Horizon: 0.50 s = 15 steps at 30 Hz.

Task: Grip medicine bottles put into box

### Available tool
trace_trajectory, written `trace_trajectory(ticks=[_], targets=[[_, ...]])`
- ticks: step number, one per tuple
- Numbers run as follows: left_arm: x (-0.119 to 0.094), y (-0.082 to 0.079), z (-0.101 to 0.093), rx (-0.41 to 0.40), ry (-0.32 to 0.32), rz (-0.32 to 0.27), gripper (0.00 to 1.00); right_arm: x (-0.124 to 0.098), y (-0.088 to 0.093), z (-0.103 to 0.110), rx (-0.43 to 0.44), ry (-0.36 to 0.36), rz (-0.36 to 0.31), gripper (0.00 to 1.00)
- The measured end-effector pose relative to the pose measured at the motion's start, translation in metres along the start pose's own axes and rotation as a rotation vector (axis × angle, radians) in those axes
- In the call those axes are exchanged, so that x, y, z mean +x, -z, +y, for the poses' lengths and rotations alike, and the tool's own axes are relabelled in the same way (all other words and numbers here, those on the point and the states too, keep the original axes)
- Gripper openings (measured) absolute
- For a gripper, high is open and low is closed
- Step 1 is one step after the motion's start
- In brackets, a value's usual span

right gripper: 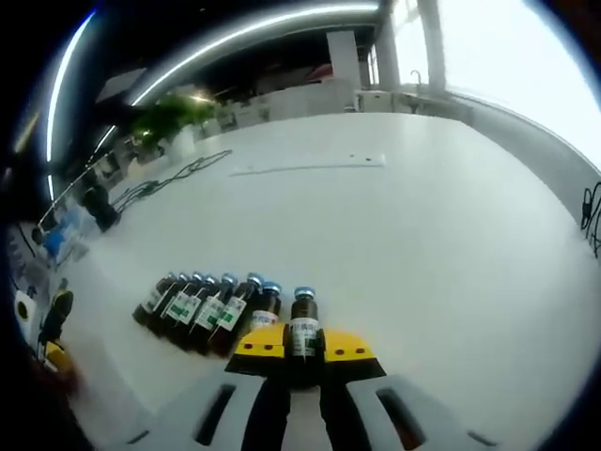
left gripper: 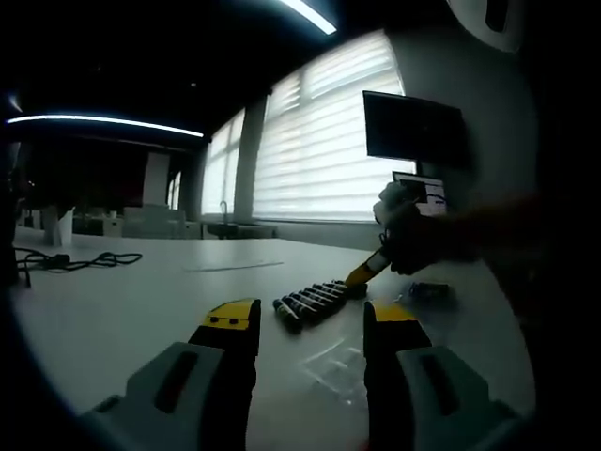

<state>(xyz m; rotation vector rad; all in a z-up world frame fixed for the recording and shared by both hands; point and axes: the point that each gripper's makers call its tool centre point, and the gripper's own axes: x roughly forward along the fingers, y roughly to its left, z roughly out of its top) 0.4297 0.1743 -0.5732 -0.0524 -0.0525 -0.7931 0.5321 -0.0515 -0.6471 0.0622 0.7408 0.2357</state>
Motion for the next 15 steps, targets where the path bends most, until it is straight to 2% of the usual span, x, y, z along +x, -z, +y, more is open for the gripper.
trace_trajectory(ticks=[3,8,11,15], targets=[[0.000,0.000,0.000,0.001,0.002,0.000,0.36,-0.004,-0.007,0.000,0.032,-0.010,-0.031,0.07],[0.001,0.001,-0.001,0.003,0.007,0.003,0.36,-0.011,-0.014,-0.001,0.025,-0.002,-0.068,0.07],[0.001,0.001,-0.001,0.002,0.006,0.005,0.36,-0.015,-0.016,0.003,0.033,-0.025,-0.089,0.08],[0.001,0.001,-0.001,0.002,0.005,0.006,0.36,-0.019,-0.018,0.004,0.013,-0.008,-0.108,0.08]])
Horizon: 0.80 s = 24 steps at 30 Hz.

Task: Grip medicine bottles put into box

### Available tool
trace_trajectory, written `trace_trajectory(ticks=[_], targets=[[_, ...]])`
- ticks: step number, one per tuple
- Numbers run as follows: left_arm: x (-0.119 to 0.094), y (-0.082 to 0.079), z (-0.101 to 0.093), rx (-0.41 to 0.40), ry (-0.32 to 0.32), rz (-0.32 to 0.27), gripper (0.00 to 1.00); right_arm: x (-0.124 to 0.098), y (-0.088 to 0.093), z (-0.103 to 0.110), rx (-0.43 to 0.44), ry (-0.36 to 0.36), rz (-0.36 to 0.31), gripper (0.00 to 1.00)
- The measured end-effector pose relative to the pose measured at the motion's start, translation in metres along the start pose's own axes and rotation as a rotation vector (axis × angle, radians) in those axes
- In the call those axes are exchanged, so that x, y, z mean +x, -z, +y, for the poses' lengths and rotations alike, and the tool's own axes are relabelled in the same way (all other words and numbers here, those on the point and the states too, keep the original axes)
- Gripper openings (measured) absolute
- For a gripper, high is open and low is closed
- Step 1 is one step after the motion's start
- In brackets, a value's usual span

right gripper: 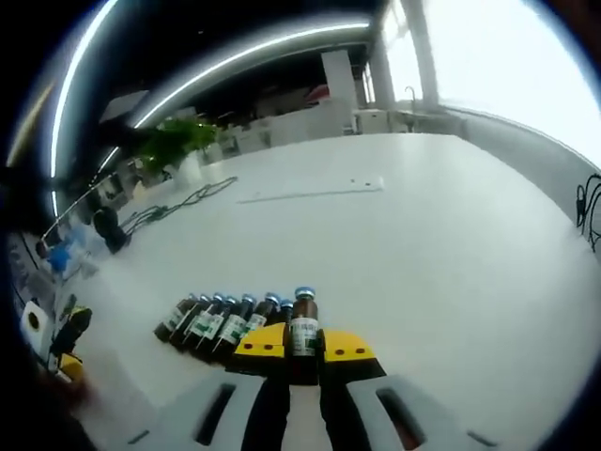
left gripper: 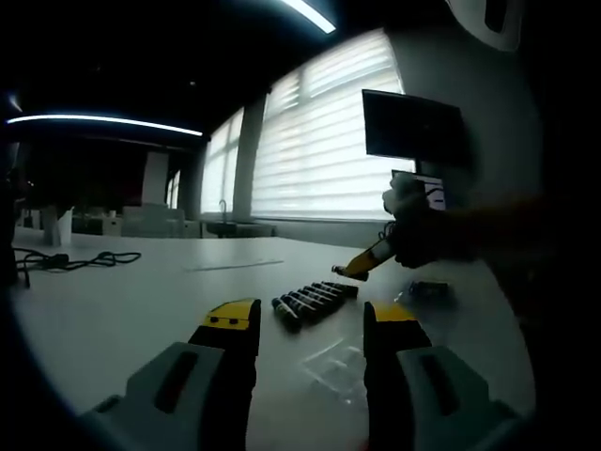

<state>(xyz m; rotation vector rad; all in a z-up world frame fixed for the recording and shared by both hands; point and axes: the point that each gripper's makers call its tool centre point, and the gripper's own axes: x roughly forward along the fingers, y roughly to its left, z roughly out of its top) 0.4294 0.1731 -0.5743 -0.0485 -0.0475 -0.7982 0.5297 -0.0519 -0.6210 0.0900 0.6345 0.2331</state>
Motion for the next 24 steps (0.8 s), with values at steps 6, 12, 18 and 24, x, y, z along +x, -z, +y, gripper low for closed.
trace_trajectory(ticks=[6,12,18,24], targets=[[0.000,0.001,-0.001,0.003,0.005,0.003,0.36,-0.007,-0.001,-0.003,-0.024,0.011,-0.035,0.08],[0.001,0.001,-0.002,0.003,0.008,0.004,0.36,-0.026,0.000,-0.002,0.021,0.019,-0.073,0.07],[0.001,0.002,-0.004,0.007,0.020,0.009,0.36,-0.042,-0.002,0.005,0.007,0.014,-0.082,0.07],[0.001,0.001,-0.004,0.010,0.016,0.010,0.36,-0.049,-0.001,0.004,0.022,0.017,-0.086,0.07]])
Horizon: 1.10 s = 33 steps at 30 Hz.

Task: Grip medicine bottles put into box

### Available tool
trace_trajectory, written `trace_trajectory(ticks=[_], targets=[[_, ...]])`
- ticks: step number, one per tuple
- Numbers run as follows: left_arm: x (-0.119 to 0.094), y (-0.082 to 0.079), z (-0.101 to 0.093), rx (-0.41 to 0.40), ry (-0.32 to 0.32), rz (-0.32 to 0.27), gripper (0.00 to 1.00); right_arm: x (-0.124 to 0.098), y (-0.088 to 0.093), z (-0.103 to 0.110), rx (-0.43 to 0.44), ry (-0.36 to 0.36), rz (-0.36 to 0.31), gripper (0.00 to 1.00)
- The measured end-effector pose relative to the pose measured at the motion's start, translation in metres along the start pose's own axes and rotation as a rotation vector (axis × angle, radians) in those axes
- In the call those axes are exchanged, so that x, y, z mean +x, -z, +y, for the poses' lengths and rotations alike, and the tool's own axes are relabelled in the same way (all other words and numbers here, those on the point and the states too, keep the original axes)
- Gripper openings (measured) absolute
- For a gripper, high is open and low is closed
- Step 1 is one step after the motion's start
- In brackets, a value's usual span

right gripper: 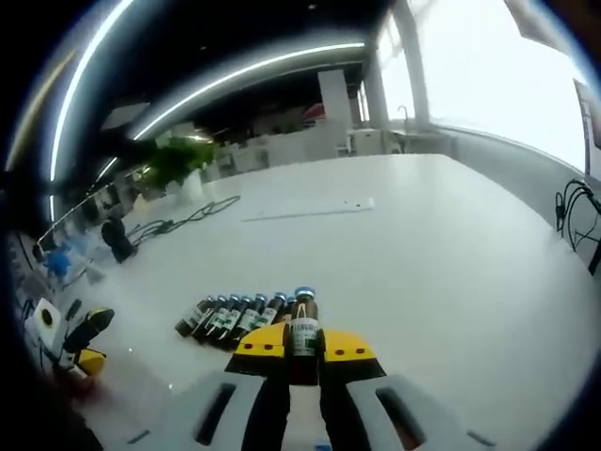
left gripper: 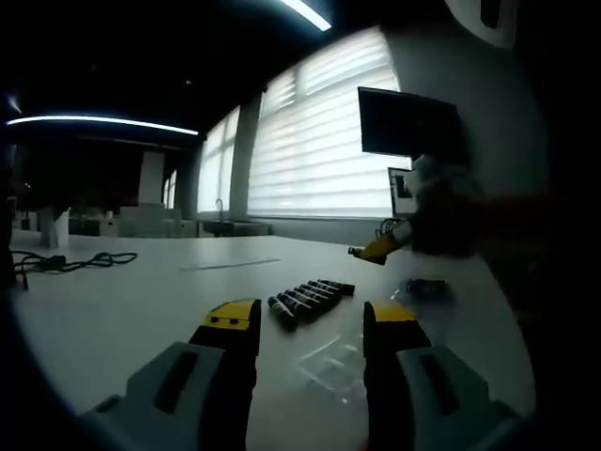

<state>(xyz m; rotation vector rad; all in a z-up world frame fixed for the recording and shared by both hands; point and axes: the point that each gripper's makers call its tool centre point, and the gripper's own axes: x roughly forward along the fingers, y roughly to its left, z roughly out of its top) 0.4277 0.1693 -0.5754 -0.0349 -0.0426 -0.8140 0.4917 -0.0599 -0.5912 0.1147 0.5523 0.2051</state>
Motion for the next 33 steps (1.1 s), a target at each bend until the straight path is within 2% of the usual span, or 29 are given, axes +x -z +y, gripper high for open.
trace_trajectory(ticks=[10,21,28,33], targets=[[0.000,0.000,0.000,0.003,-0.001,0.000,0.36,-0.021,0.013,0.000,0.019,0.000,0.019,0.07],[0.000,-0.001,-0.001,0.003,0.003,-0.004,0.36,-0.029,0.026,0.007,0.044,-0.002,0.024,0.07],[-0.001,-0.002,-0.001,0.003,0.003,-0.007,0.36,-0.043,0.032,0.007,0.012,0.005,0.042,0.07],[-0.001,-0.001,-0.001,0.006,0.002,-0.006,0.36,-0.045,0.037,0.016,0.043,-0.029,0.051,0.07]])
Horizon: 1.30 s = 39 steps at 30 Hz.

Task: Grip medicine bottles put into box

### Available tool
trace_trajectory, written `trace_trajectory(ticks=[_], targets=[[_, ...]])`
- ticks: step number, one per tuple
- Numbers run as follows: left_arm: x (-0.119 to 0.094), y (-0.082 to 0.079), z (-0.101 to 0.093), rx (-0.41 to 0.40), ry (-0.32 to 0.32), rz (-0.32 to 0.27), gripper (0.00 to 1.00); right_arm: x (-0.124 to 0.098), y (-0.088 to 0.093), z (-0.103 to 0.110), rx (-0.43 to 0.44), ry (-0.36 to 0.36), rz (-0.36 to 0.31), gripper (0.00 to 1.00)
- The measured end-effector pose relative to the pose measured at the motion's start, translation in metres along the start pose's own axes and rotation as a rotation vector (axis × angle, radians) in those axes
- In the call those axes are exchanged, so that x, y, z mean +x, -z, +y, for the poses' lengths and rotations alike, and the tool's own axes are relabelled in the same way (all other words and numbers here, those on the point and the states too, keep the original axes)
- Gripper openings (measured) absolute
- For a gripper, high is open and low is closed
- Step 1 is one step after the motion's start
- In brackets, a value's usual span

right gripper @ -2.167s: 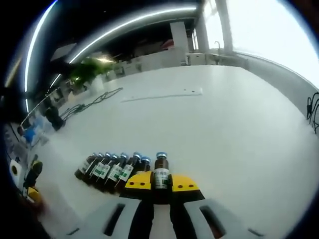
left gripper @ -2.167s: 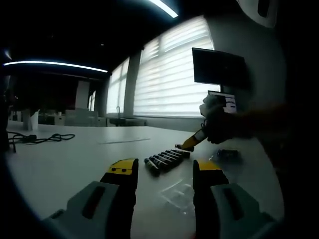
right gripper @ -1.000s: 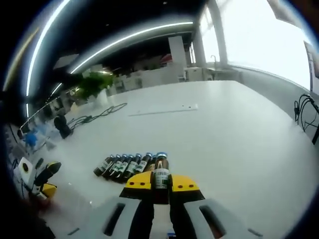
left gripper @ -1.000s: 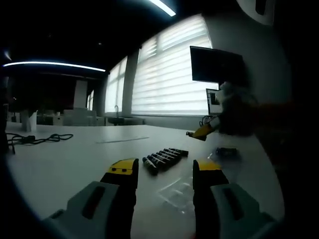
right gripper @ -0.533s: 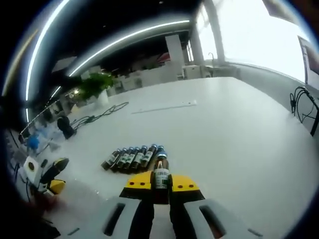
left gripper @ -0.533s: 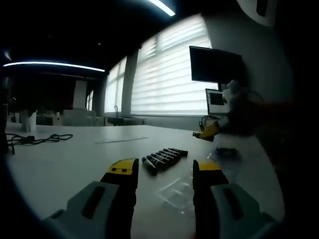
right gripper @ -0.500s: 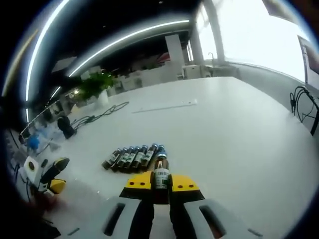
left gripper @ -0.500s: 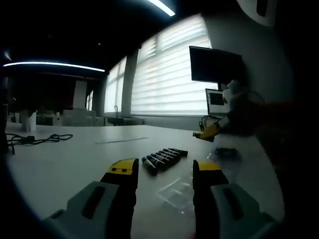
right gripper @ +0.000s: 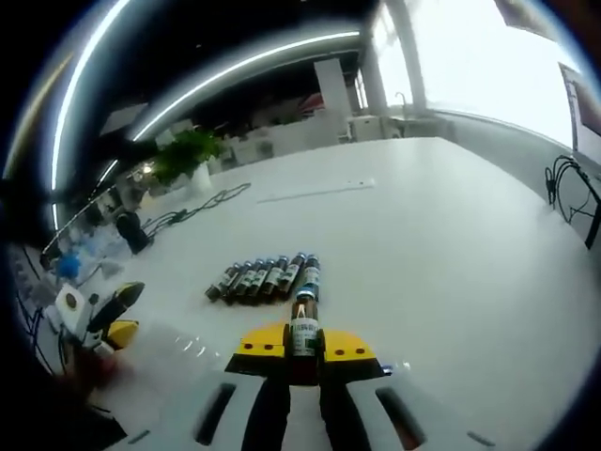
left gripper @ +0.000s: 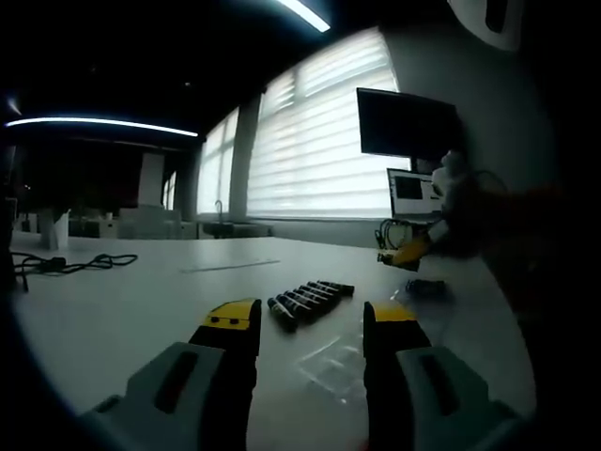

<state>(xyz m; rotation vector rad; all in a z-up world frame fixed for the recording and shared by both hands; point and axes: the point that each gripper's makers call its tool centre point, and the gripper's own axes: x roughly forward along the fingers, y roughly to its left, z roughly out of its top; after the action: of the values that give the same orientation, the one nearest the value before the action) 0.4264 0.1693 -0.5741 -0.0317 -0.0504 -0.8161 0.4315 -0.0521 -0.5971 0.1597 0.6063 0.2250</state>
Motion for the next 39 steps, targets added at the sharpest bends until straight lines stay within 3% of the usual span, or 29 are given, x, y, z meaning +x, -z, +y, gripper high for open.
trace_trajectory(ticks=[7,12,18,39], targets=[[0.000,0.000,0.000,0.001,-0.002,0.001,0.36,-0.006,0.013,-0.006,0.011,0.020,0.011,0.07],[0.001,0.002,-0.003,0.021,0.005,0.009,0.36,-0.013,0.025,-0.007,-0.058,0.039,0.039,0.07],[0.000,0.002,-0.001,0.011,0.002,0.005,0.36,-0.019,0.038,-0.004,-0.060,0.038,0.065,0.07],[0.000,0.001,-0.003,0.022,0.007,0.005,0.36,-0.018,0.049,0.000,-0.093,0.096,0.095,0.08]])
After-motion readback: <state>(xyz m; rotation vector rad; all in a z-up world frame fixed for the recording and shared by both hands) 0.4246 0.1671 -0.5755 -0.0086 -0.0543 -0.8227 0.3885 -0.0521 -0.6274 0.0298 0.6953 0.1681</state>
